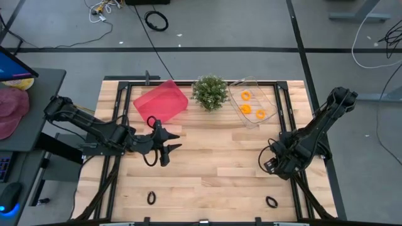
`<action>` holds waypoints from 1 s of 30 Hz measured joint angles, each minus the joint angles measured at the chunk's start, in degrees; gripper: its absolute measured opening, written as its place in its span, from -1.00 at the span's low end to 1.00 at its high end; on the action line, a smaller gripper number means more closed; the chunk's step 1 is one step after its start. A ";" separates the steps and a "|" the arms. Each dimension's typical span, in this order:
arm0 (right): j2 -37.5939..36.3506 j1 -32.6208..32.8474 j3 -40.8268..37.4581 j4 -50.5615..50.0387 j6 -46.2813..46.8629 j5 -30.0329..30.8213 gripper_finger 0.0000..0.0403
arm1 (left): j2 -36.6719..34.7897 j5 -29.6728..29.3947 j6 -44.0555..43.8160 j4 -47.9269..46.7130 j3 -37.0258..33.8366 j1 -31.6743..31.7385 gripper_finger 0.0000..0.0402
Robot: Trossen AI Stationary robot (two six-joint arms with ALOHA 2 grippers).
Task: Sort spring keychains
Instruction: Put the black spring keychain into the pink bin
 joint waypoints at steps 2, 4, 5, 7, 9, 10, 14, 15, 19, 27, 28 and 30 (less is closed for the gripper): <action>0.06 0.00 -0.25 0.26 1.27 0.11 -0.24 | 0.00 0.02 0.00 0.07 0.00 0.01 -0.18; 0.13 0.00 -0.44 0.25 1.88 0.13 -0.24 | 0.00 0.02 -0.02 0.07 0.00 0.00 -0.18; 0.13 0.00 -0.44 0.35 1.84 0.26 -0.24 | 0.00 0.02 -0.02 0.07 0.00 0.01 -0.18; 0.15 0.00 -0.44 0.84 1.34 1.17 -0.24 | 0.00 0.02 -0.02 0.09 0.00 0.02 -0.18; 0.34 0.00 -0.44 0.93 0.79 1.72 -0.24 | 0.00 0.02 -0.02 0.14 0.00 0.00 -0.18; 0.56 0.00 -0.44 1.09 0.43 2.35 -0.24 | 0.00 0.02 -0.02 0.14 0.00 0.00 -0.18; 2.11 0.00 -0.44 1.77 0.08 2.55 -0.24 | 0.00 0.02 -0.17 0.16 0.00 0.00 -0.18; 2.61 -0.01 -0.44 1.93 -0.03 2.47 -0.24 | 0.00 0.02 -0.17 0.17 0.00 0.02 -0.18; 5.16 -0.04 -0.44 2.19 -0.17 1.96 -0.24 | 0.00 0.02 -0.17 0.18 0.00 0.02 -0.18; 9.91 -0.30 -0.44 4.72 -0.08 -3.78 -0.24 | 0.00 0.04 -0.22 0.20 0.00 0.02 -0.18; 10.24 -0.45 -0.44 4.75 -0.14 -3.82 -0.24 | 0.00 0.04 -0.23 0.22 0.00 0.00 -0.18; 10.57 -0.91 -0.44 4.78 -0.75 -3.93 -0.26 | 0.00 0.04 -0.24 0.22 0.00 0.01 -0.18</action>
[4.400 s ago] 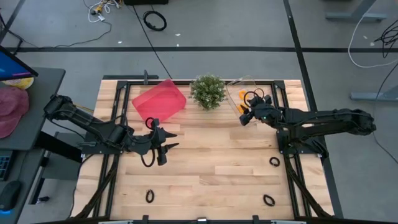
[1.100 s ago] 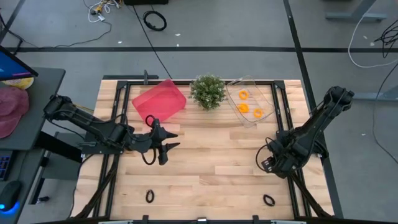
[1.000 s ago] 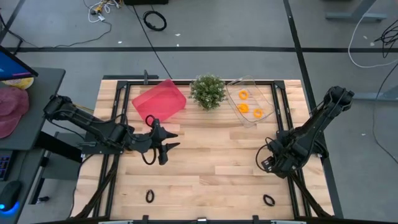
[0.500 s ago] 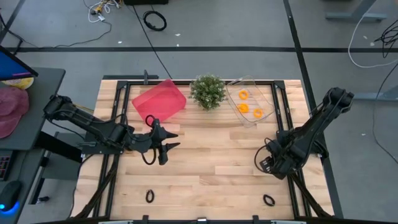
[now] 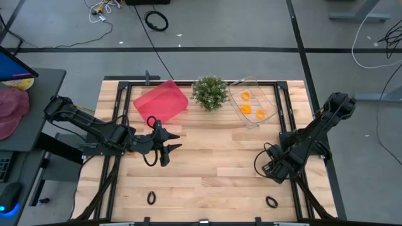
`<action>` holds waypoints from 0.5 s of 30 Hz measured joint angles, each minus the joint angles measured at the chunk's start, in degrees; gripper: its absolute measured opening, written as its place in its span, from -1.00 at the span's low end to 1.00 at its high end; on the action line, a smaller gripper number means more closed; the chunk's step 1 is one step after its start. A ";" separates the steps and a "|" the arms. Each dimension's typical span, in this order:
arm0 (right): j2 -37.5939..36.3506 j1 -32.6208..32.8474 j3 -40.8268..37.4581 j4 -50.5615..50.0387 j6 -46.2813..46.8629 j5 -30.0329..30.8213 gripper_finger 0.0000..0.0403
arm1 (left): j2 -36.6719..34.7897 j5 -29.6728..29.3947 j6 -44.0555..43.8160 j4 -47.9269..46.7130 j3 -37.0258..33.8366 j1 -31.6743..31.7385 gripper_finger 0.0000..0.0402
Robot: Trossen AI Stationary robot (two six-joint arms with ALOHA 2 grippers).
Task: Sort spring keychains
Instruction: Put the black spring keychain into the pink bin
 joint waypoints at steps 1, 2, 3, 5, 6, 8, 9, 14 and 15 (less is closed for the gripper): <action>0.01 -0.39 0.00 0.04 -0.42 -0.03 -0.27 | 0.00 0.00 0.00 0.00 0.00 0.01 -0.18; 0.01 -0.82 0.00 0.17 -0.76 -0.02 -0.29 | 0.00 0.00 0.00 0.00 0.00 0.01 -0.18; 0.01 -1.22 0.00 0.28 -1.13 0.00 -0.31 | 0.00 0.00 0.00 0.00 0.00 0.01 -0.18; 0.01 -2.03 0.00 0.53 -2.18 0.00 -0.38 | 0.00 0.00 0.00 0.00 0.00 0.01 -0.18; 0.01 -2.52 0.00 0.76 -2.85 0.01 -0.42 | 0.00 0.00 0.00 0.00 0.00 -0.01 -0.18; 0.01 -3.41 0.00 1.40 -3.77 -0.01 -0.51 | 0.00 0.00 0.00 0.00 0.00 0.00 -0.18; 0.01 -3.84 0.00 1.74 -4.34 -0.01 -0.57 | 0.00 0.01 0.01 0.00 0.00 0.00 -0.18; -0.06 -5.74 0.00 2.81 -8.88 -0.14 -0.91 | 0.00 0.00 0.00 0.00 0.00 -0.01 -0.18; -0.08 -6.08 0.00 2.91 -10.16 -0.21 -0.94 | 0.00 0.02 -0.03 0.00 0.00 -0.01 -0.18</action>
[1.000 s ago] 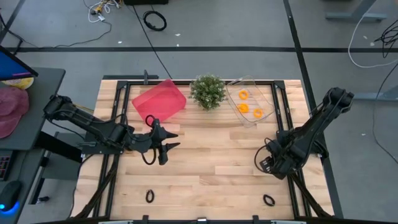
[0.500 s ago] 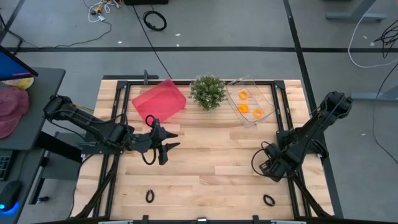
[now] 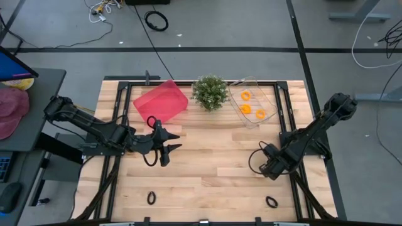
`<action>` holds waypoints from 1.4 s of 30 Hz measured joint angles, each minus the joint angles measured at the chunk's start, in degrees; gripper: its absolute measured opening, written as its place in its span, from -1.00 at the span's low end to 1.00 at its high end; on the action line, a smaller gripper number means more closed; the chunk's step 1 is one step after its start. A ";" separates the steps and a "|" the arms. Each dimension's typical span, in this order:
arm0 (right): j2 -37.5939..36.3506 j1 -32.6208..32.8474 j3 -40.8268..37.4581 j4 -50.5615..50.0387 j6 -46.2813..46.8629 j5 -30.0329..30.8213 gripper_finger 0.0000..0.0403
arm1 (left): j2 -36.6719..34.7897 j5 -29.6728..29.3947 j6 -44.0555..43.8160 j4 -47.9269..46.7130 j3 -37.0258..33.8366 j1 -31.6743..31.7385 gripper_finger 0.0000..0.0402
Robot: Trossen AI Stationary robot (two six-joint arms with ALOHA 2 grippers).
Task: Sort spring keychains
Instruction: Put the black spring keychain into the pink bin
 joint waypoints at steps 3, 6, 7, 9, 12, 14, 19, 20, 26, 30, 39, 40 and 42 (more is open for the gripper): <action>0.00 -0.88 0.02 0.64 -2.69 -0.18 -0.95 | 0.00 0.55 -0.41 0.00 0.00 0.00 -0.18; -0.02 -2.02 0.02 2.86 -6.75 0.42 -0.97 | 0.00 0.44 -0.41 0.03 0.00 0.00 -0.18; -0.02 -2.39 0.03 3.72 -8.22 0.93 -0.97 | 0.00 0.32 -0.41 0.11 0.00 0.00 -0.18; -0.03 -3.12 0.04 5.49 -10.49 2.15 -0.98 | 0.00 0.14 -0.41 0.38 0.00 0.00 -0.18; -0.35 -4.54 0.28 8.59 -15.46 4.35 -0.99 | 0.00 0.42 -0.41 0.39 0.00 -0.04 -0.18; -0.75 -5.54 1.23 9.69 -19.71 7.05 -0.99 | 0.00 1.55 -0.79 0.39 0.00 -0.12 -0.18; -2.91 -8.70 5.21 14.73 -32.68 15.48 -1.00 | 0.00 1.95 -1.87 0.39 0.00 -2.34 -0.18; -3.23 -9.27 6.00 16.54 -35.65 17.08 -1.00 | 0.00 1.52 -1.87 0.41 0.00 -2.92 -0.18; -4.04 -11.78 7.85 37.18 -56.20 22.12 -1.00 | 0.00 -1.49 -1.72 1.70 0.00 -5.77 -0.18; -4.04 -13.60 7.90 50.83 -65.72 18.09 -1.00 | 0.00 -1.71 -1.40 2.80 0.00 -6.44 -0.18; -4.04 -18.42 7.91 63.07 -73.27 8.71 -1.00 | 4.70 2.36 2.60 9.14 0.07 -7.50 -0.18; -4.04 -19.07 7.91 64.05 -73.81 7.52 -1.00 | 5.42 3.50 5.17 10.55 0.06 -7.18 -0.18; -4.04 -20.33 7.91 65.54 -74.53 4.86 -1.00 | 6.33 5.35 11.12 13.69 0.04 -6.49 -0.18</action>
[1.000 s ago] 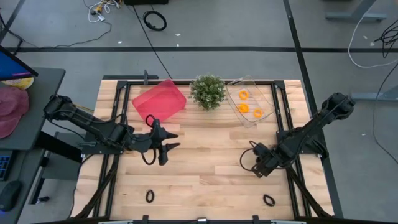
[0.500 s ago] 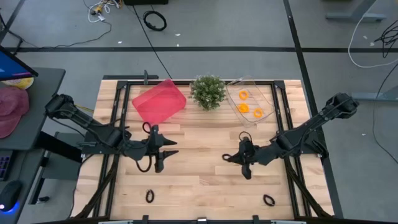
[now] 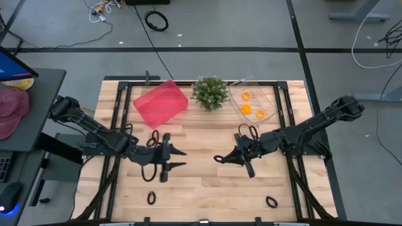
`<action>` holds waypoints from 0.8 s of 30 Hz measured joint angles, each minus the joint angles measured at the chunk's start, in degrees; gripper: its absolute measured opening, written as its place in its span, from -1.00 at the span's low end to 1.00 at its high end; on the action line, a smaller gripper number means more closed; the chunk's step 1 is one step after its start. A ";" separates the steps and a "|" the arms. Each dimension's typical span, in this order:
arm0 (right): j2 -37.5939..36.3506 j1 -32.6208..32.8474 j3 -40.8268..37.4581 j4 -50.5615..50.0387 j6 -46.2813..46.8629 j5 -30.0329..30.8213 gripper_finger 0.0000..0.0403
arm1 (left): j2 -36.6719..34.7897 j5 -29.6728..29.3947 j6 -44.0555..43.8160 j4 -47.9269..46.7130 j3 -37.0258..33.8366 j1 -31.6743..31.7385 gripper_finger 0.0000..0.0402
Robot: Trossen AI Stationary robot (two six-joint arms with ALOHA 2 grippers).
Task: Sort spring keychains
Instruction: Put the black spring keychain into the pink bin
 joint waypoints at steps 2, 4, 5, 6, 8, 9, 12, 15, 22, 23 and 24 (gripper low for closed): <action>0.00 -1.02 0.00 0.80 -0.29 -2.18 -1.00 | 0.16 0.60 5.56 2.51 0.00 0.28 -0.18; 0.00 -1.75 0.02 1.66 -0.47 -4.39 -1.00 | 0.16 -0.36 9.71 4.14 0.00 0.26 -0.18; 0.00 -2.06 0.02 1.98 -0.72 -5.38 -1.00 | 0.16 -1.60 11.43 4.58 0.00 0.22 -0.18; 0.00 -2.28 0.02 2.28 -1.02 -6.26 -1.00 | 0.16 -2.97 12.85 4.59 0.00 0.19 -0.18; 0.00 -2.61 0.02 2.96 -1.54 -7.29 -1.00 | 0.16 -4.88 15.30 4.52 0.00 0.22 -0.18; 0.00 -2.73 0.02 3.37 -1.70 -7.52 -1.00 | 0.16 -4.96 16.10 4.61 0.00 0.24 -0.18; 0.28 -2.96 0.04 4.74 -2.02 -8.02 -1.00 | 0.36 -4.04 18.93 5.97 0.00 0.88 -0.18; 1.33 -3.00 0.04 7.33 -3.00 -10.55 -1.00 | 0.67 -1.11 21.57 8.25 0.00 1.49 -0.18; 3.75 -3.73 0.37 10.27 -3.46 -13.25 -1.00 | 6.10 7.82 31.60 22.35 -0.03 4.25 -0.18; 4.17 -3.73 0.39 10.81 -3.78 -13.70 -1.00 | 6.89 8.56 32.74 23.96 -0.03 4.56 -0.18; 4.43 -3.75 0.39 10.92 -3.89 -13.86 -1.00 | 7.90 9.32 33.71 25.76 -0.04 4.98 -0.18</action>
